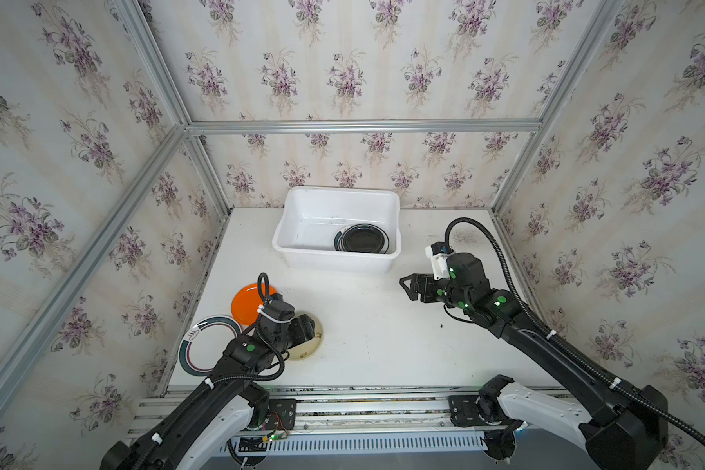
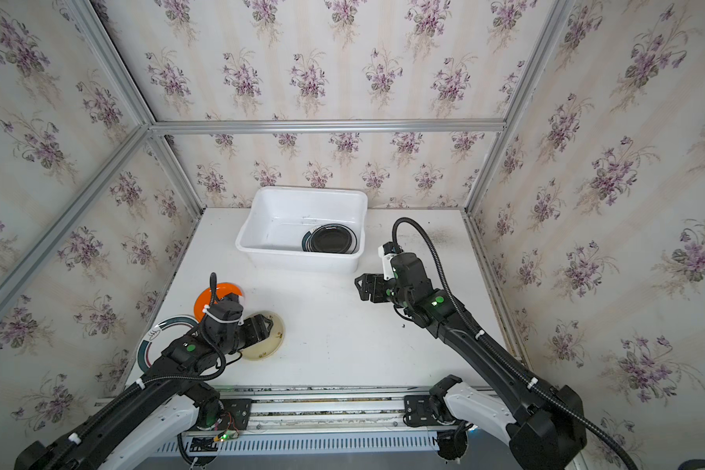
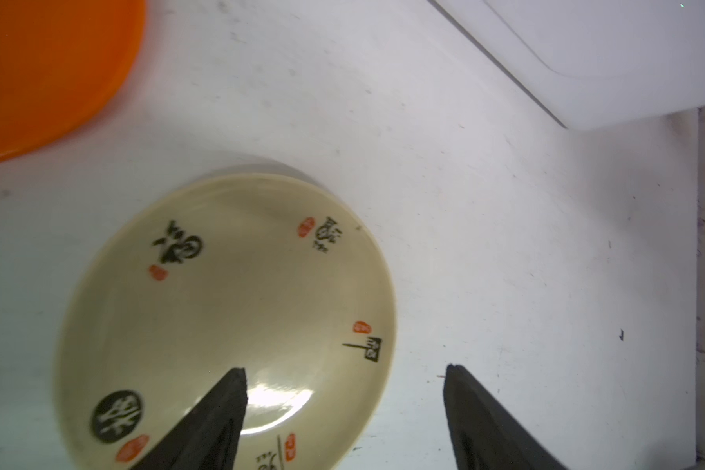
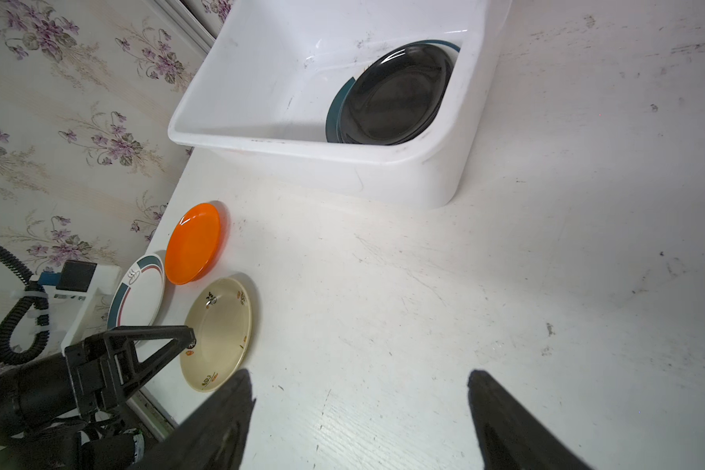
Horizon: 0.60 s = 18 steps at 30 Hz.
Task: Place the plates into the plastic bin on the countertop
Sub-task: Move the plate at the center of the table.
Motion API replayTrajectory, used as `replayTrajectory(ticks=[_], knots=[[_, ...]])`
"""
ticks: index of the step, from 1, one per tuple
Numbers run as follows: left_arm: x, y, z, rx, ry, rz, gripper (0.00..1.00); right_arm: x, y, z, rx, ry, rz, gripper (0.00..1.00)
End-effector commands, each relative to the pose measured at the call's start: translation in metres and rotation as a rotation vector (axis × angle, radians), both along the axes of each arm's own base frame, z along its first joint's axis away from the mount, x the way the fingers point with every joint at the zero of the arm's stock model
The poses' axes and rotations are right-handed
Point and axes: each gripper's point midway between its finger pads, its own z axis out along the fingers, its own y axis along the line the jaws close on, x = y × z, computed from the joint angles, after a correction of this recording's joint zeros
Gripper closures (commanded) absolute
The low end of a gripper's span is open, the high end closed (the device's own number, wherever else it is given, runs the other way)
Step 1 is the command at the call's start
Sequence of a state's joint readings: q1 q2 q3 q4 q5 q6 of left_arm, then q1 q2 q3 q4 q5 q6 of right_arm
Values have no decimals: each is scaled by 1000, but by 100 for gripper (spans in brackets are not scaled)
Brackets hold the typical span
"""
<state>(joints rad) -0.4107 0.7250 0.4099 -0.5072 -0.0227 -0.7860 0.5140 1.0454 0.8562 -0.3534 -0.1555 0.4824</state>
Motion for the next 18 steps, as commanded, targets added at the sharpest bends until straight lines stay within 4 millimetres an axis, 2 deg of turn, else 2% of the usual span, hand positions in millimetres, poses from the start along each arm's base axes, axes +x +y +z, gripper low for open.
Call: replayTrajectory(ticks=[1,9,14,18], knots=[[-20,25,-17,86,93,55,19,-1,5,8,22,-11,23,15],[-26,42,-33,149,199,128,9,-2,5,9,-13,-26,60,14],[-26,53,-29,181,161,178,8,-4,6,9,-22,-30,84,12],[-27,59,-35,212,179,201,8,-4,3,6,-26,-24,83,12]])
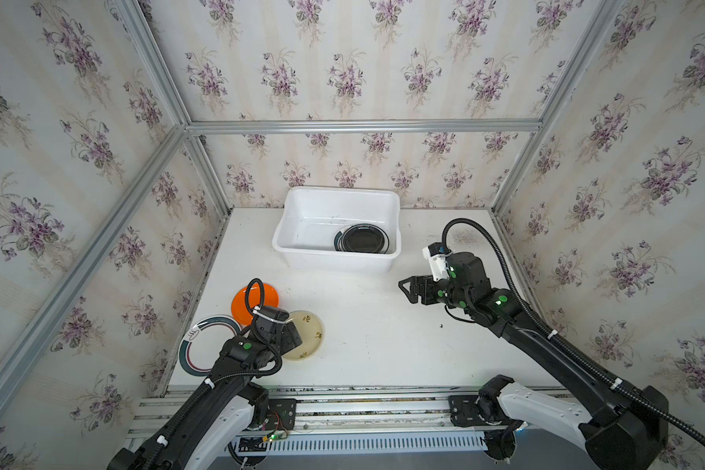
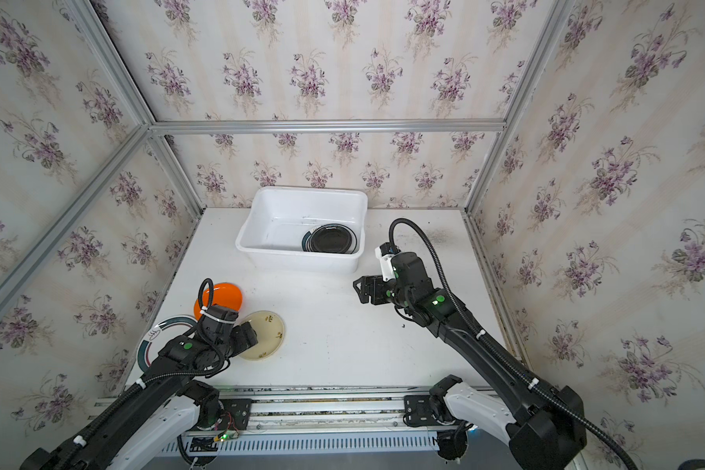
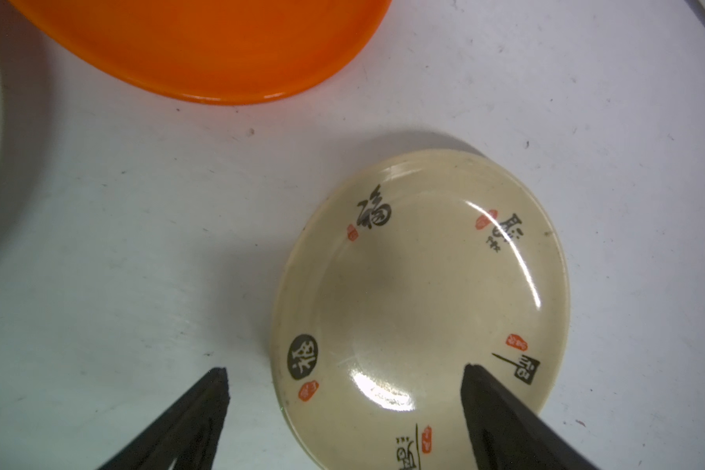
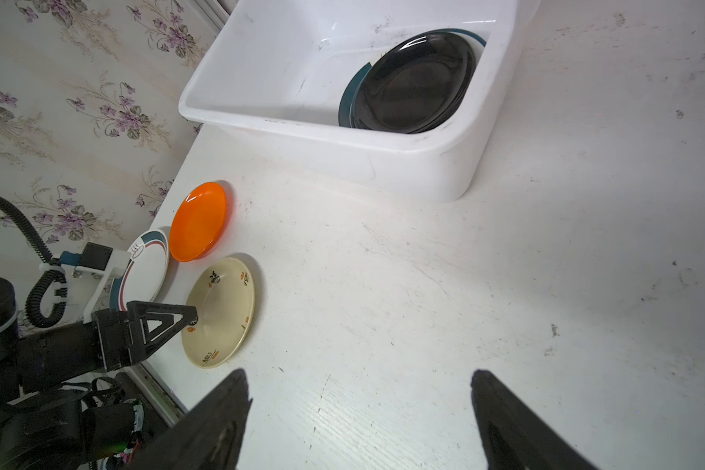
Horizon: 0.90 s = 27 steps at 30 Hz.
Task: Place the plates into the plastic bin on the countertop
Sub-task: Move the plate at the center of the table.
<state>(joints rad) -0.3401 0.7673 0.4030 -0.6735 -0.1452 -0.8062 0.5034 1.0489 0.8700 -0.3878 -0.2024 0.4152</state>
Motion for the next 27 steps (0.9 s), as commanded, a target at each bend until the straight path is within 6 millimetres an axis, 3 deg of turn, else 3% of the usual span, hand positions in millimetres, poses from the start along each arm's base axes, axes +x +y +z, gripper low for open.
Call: replayTrajectory(ticks=[1,4,8,14,27], knots=[[-2,12,-7,54,18,47,8,1,1,6,3,-19,17,12],[0,8,-12,27,11,43,11,0,1,5,15,-11,21,12],[4,-4,-17,-61,-36,32,29,0,5,2,72,7,19,11],[5,-4,-23,-91,-73,45,36,-2,17,-5,174,60,32,11],[22,-14,-31,-131,-102,3,44,2,11,-16,175,84,-35,11]])
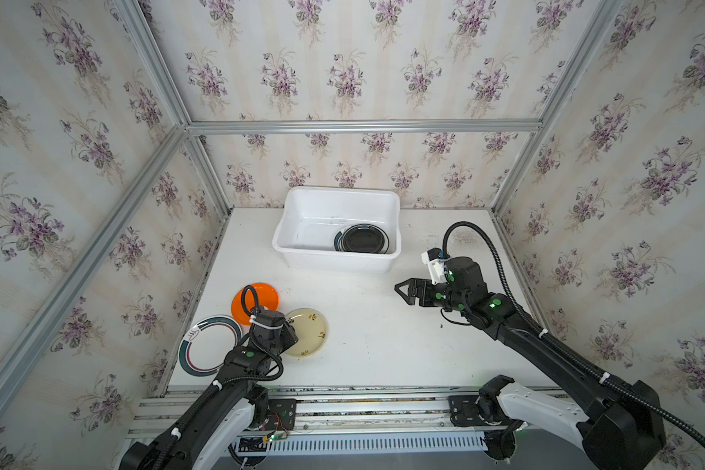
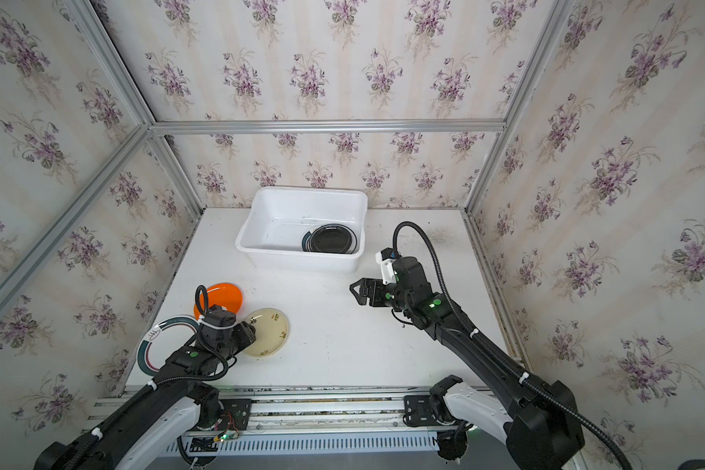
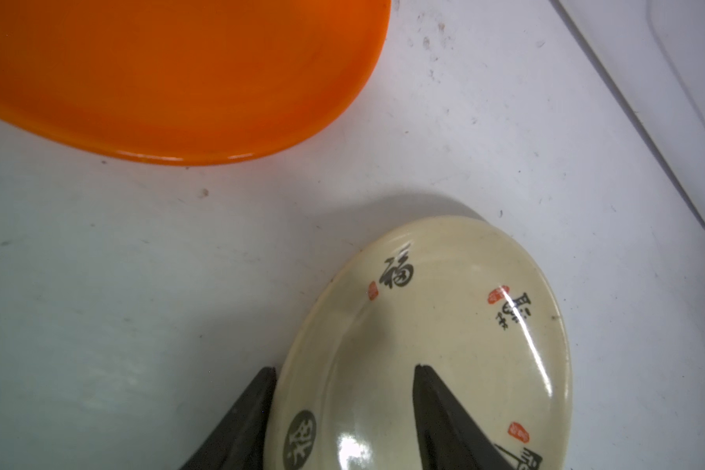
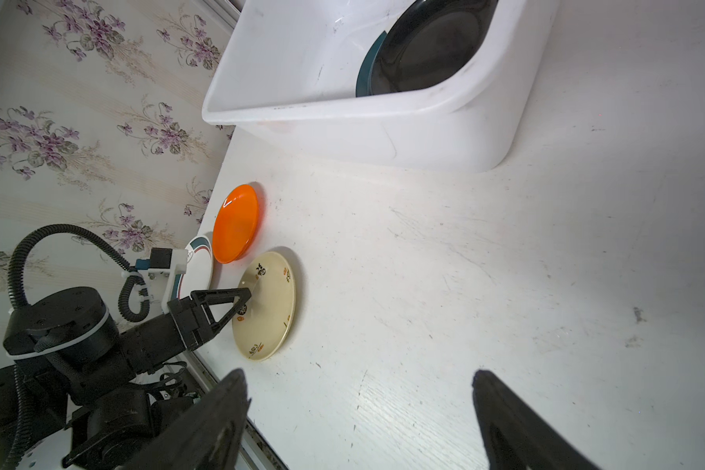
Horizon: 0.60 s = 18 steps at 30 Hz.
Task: Place the plates into the plastic bin on the countertop
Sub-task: Move the plate at the center of the table.
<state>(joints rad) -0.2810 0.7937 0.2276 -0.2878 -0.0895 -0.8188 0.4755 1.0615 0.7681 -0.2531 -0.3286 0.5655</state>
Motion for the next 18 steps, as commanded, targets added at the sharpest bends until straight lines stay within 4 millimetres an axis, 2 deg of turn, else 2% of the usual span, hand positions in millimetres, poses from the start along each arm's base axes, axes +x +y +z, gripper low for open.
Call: replayTrajectory(ticks=[1,4,6,8,11,14,18], knots=[[-7,-8,-9,-19,56,-52,44,5,-1,3,13,-19,-27,12],[0,-12,-7,-8,62,-87,44,5,-3,-3,8,-6,-40,12],[4,-15,-6,-2,65,-106,54,5,-4,-7,3,1,-48,12],[8,-18,-5,-3,66,-122,59,5,-6,-11,0,6,-58,12],[16,-21,-2,1,51,-139,60,5,-7,-16,-5,15,-67,12],[27,-24,4,7,28,-160,68,4,-8,-23,-12,27,-70,12],[36,-29,8,12,28,-183,70,4,-7,-31,-19,53,-67,12]])
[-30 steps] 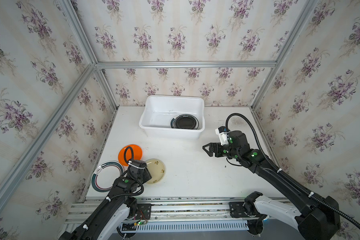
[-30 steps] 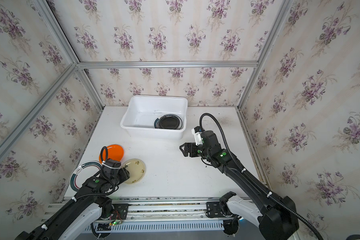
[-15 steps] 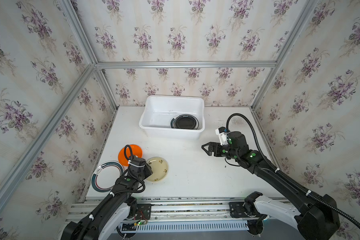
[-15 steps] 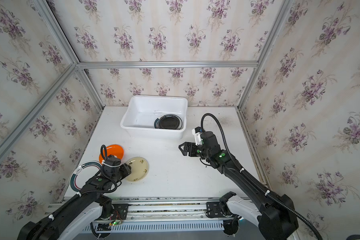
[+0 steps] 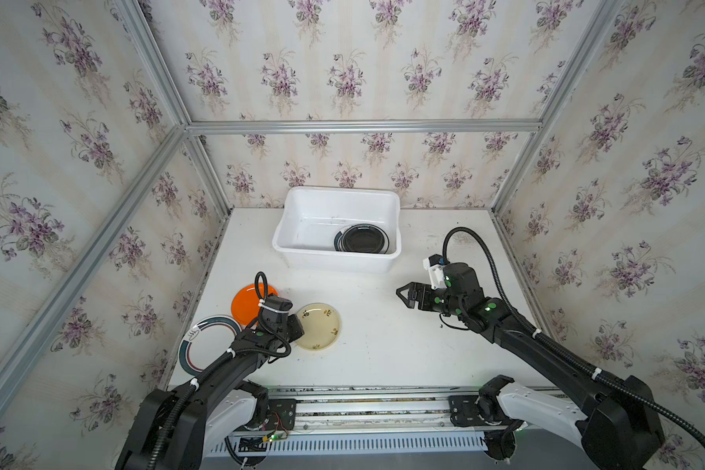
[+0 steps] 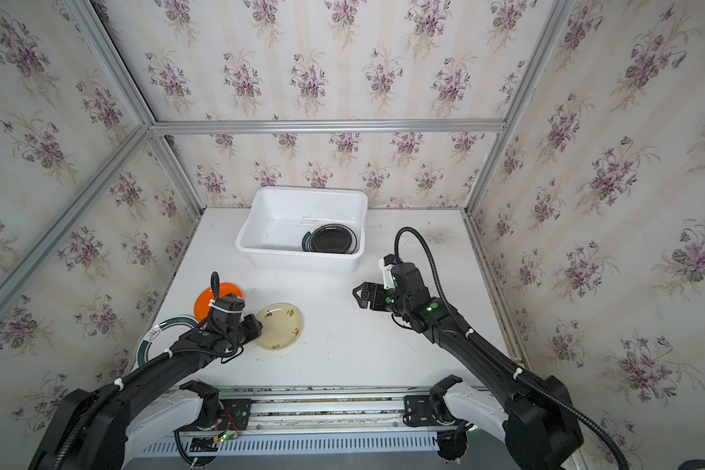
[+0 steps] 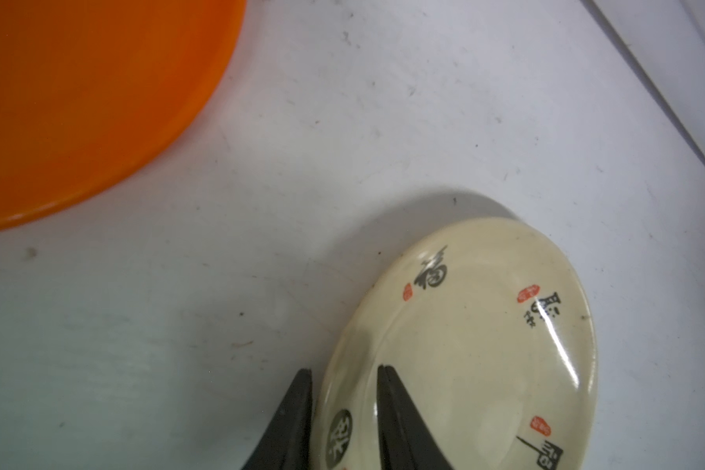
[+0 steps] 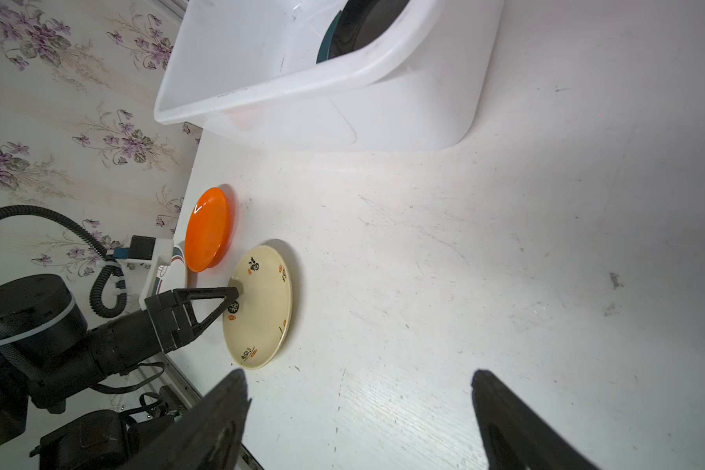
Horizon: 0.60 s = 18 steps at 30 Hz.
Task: Place the plates into the plastic bin on the countertop
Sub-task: Move the plate at the center of the table.
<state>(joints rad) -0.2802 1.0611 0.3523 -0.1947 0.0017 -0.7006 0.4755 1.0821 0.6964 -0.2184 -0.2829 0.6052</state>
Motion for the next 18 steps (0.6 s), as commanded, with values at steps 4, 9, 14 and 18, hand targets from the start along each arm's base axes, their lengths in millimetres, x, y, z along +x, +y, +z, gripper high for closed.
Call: replayTrajectory(ticks=[4,9,14,18], knots=[[16,-9,6,4,-16,-56,78,4,2,-3,15,1,-14,12],[21,-17,5,-20,-12,-92,83,2,0,-8,14,12,-23,12],[21,-24,1,-31,1,-129,84,0,-3,-15,6,21,-36,12],[21,-28,0,-40,-1,-153,87,-1,-4,-20,5,33,-42,11]])
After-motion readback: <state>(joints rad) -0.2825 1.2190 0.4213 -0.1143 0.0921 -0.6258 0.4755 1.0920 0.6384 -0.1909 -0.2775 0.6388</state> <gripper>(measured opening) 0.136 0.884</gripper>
